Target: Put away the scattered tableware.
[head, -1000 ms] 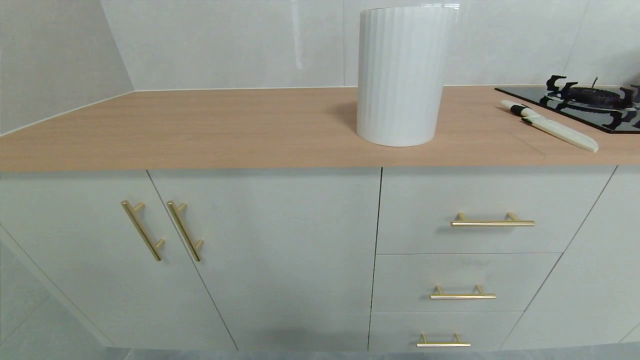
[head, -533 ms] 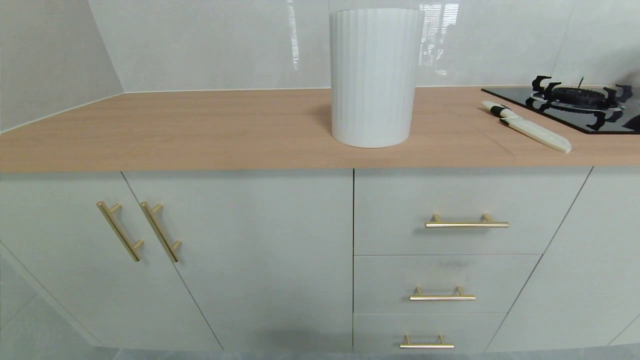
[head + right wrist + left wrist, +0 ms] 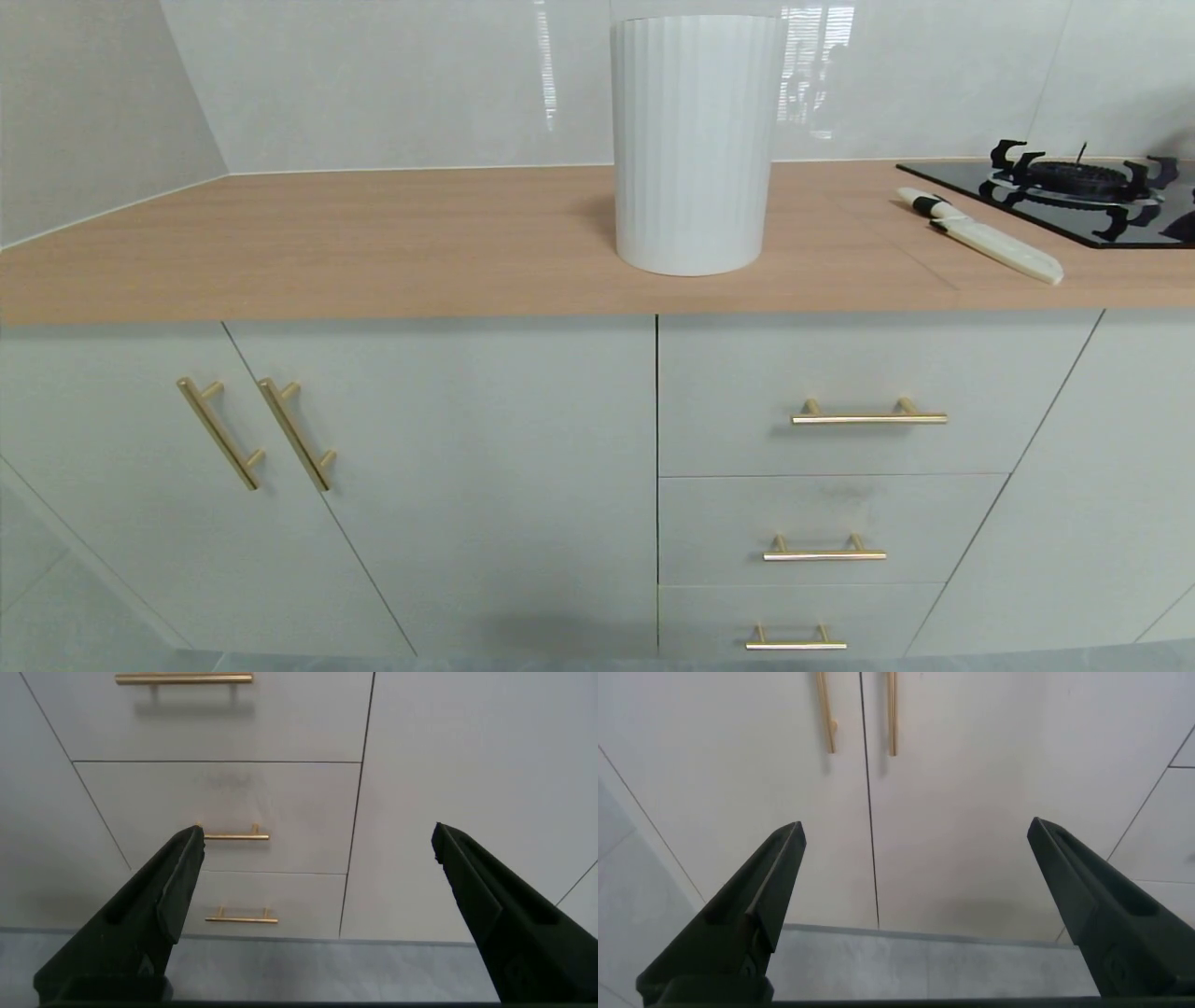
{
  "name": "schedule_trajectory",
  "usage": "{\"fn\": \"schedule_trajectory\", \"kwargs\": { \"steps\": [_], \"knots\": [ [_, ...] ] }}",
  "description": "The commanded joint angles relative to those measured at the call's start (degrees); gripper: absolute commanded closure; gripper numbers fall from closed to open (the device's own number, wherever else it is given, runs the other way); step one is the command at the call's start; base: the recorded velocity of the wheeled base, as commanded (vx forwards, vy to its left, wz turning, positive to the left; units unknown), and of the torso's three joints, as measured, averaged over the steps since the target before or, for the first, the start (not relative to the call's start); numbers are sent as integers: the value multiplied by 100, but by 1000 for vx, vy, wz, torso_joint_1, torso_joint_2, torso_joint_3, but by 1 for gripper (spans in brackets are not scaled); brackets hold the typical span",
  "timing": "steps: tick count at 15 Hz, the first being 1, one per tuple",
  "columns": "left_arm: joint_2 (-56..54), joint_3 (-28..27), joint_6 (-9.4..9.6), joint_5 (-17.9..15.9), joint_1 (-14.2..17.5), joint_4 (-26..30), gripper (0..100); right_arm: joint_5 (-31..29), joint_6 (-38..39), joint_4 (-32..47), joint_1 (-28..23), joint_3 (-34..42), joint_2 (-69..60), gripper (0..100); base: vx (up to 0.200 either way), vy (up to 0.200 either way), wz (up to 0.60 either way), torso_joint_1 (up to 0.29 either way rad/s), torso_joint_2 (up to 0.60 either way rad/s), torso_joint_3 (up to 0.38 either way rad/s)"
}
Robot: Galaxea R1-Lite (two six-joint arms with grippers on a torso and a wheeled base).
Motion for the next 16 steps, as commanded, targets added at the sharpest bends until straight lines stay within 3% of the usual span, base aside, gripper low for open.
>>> {"fn": "schedule_trajectory", "kwargs": {
  "steps": [1, 6, 16],
  "knots": [
    [0, 0, -1, 4, 0, -2, 0, 1, -2, 1, 1, 1, 7, 0, 0, 0, 0, 0, 0, 0],
    [0, 0, -1, 4, 0, -2, 0, 1, 7, 1, 1, -8, 7, 0, 0, 0, 0, 13, -131, -183],
    [0, 0, -1, 4, 0, -2, 0, 1, 16, 1, 1, 1, 7, 0, 0, 0, 0, 112, -481, -335]
  ]
}}
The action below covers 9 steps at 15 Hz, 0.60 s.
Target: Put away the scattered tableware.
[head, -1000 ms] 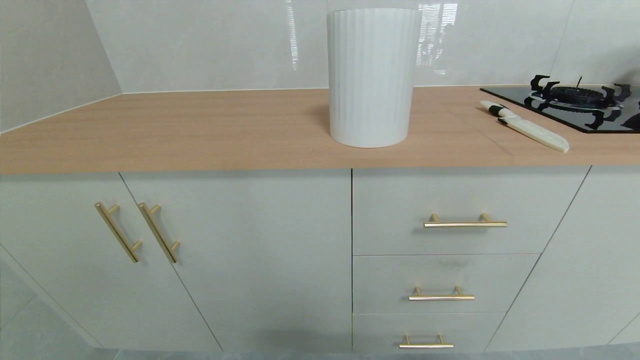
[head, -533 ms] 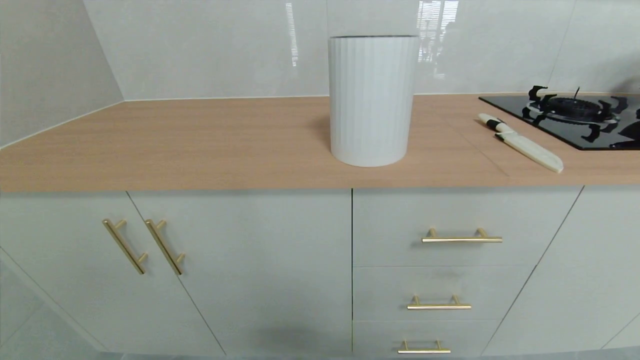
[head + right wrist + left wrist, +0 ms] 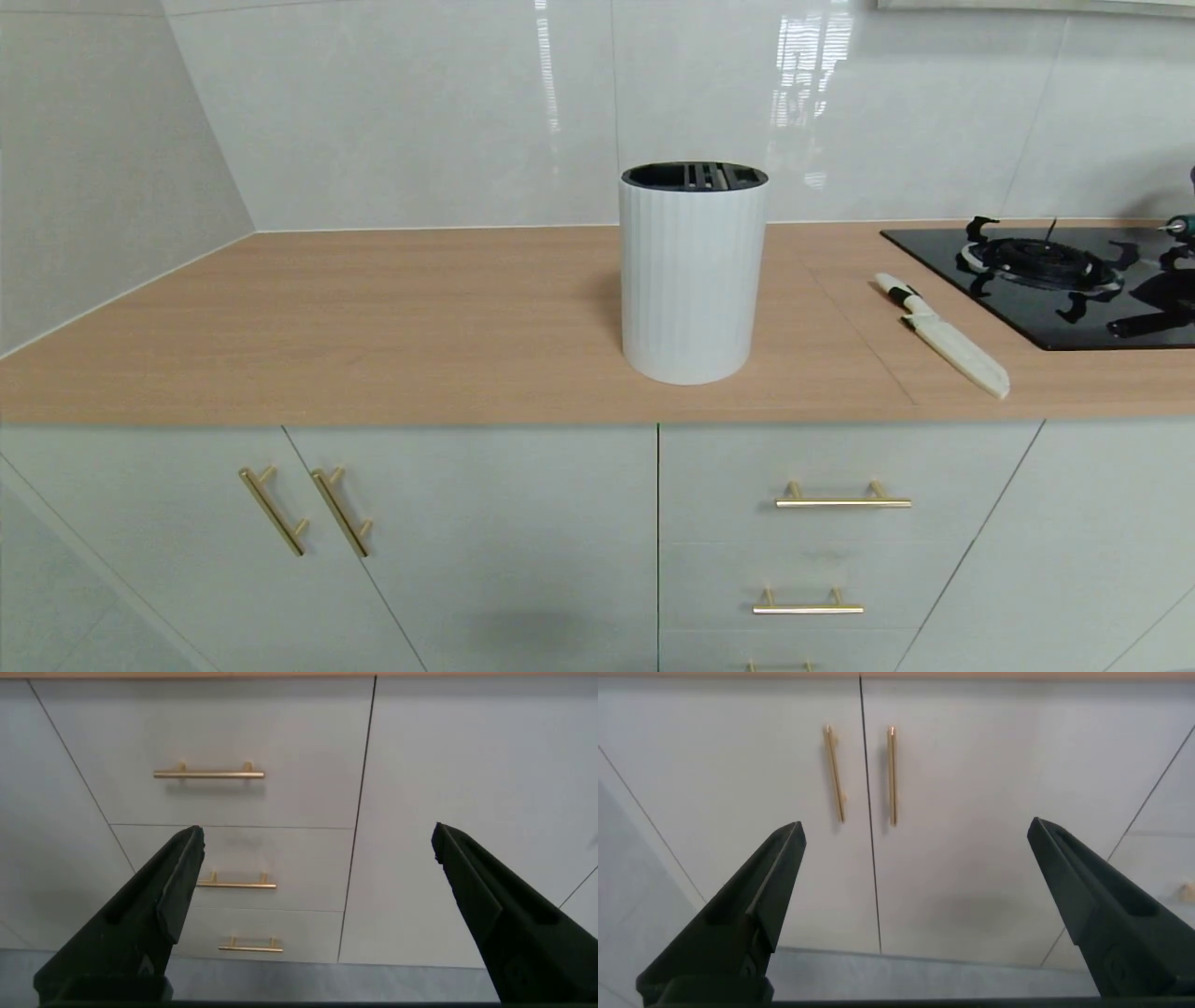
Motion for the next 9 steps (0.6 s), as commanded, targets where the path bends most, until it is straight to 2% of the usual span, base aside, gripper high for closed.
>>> {"fn": "schedule_trajectory", "kwargs": {
  "steps": [1, 9],
  "knots": [
    [0, 0, -1, 4, 0, 11, 0, -5, -9, 0, -1, 3, 7, 0, 0, 0, 0, 159, -456, -300],
    [0, 0, -19, 4, 0, 3, 0, -5, 0, 0, -1, 3, 7, 0, 0, 0, 0, 193, -491, -309]
  ]
}}
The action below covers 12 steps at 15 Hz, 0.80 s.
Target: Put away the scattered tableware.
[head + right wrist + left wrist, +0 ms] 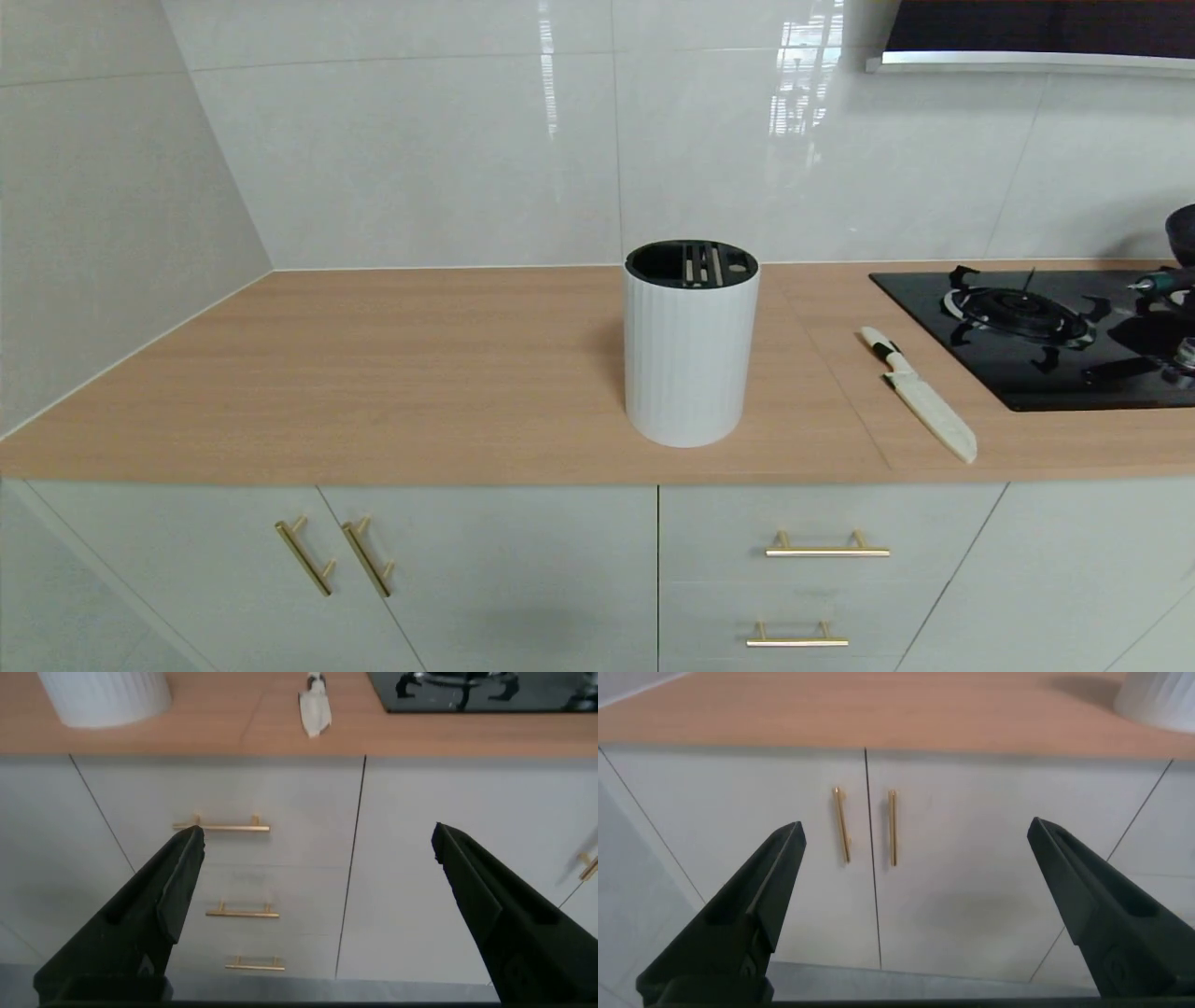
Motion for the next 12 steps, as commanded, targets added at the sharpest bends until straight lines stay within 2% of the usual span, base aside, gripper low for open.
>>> {"fn": "schedule_trajectory", "kwargs": {
  "steps": [1, 12],
  "knots": [
    [0, 0, -4, 4, 0, -3, 0, 1, 0, 1, 1, 3, 7, 0, 0, 0, 0, 222, -525, -305],
    [0, 0, -4, 4, 0, -3, 0, 1, 0, 1, 1, 3, 7, 0, 0, 0, 0, 248, -564, -317]
  ]
}}
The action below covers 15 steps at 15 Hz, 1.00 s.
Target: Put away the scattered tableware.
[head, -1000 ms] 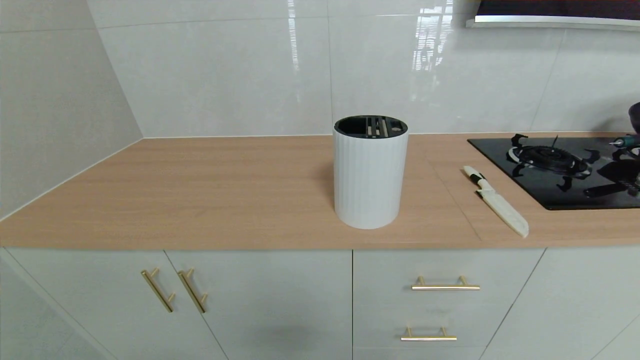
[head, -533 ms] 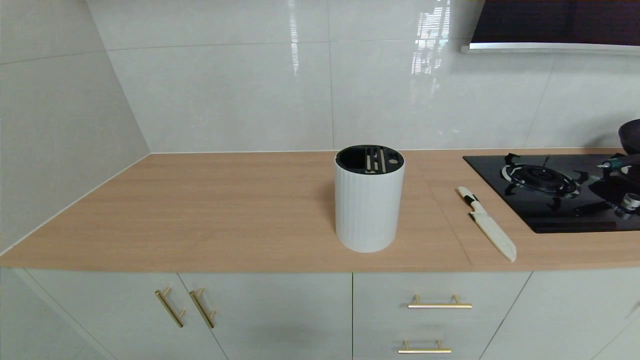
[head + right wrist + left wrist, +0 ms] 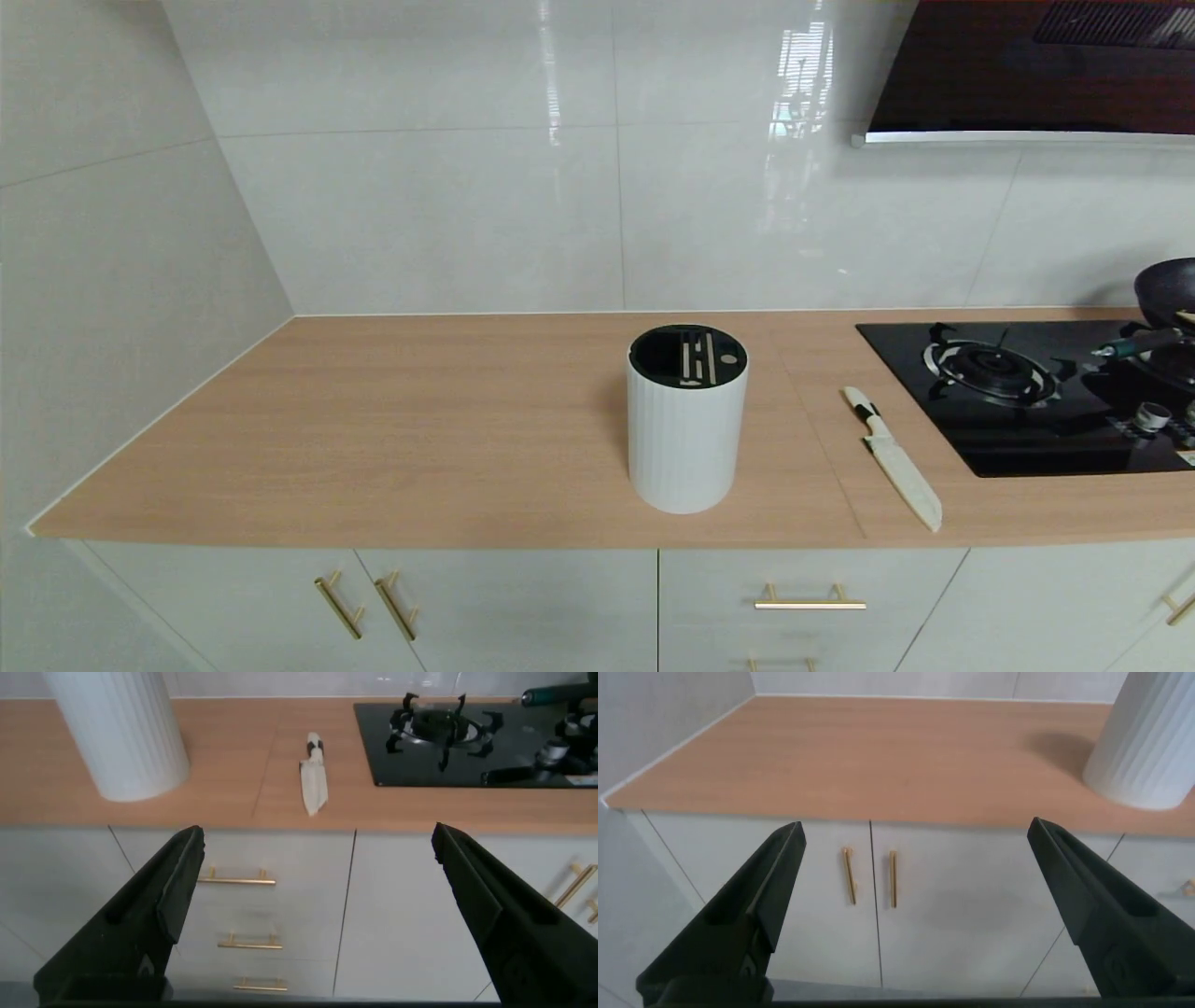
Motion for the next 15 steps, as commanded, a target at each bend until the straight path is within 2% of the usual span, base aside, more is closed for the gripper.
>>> {"fn": "schedule_trajectory", "kwargs": {
  "steps": [1, 5, 12, 15],
  "knots": [
    [0, 0, -13, 2, 0, -2, 0, 1, 0, 1, 4, 1, 7, 0, 0, 0, 0, 207, -461, -251],
    [0, 0, -4, 2, 0, -2, 0, 1, 0, 1, 4, 1, 7, 0, 0, 0, 0, 166, -361, -187],
    [0, 0, -13, 2, 0, -2, 0, 10, -62, -8, -5, 1, 7, 0, 0, 0, 0, 5, -8, -2],
    [0, 0, -13, 2, 0, -2, 0, -289, -229, -52, 4, 1, 7, 0, 0, 0, 0, 0, 0, 0]
  ]
}}
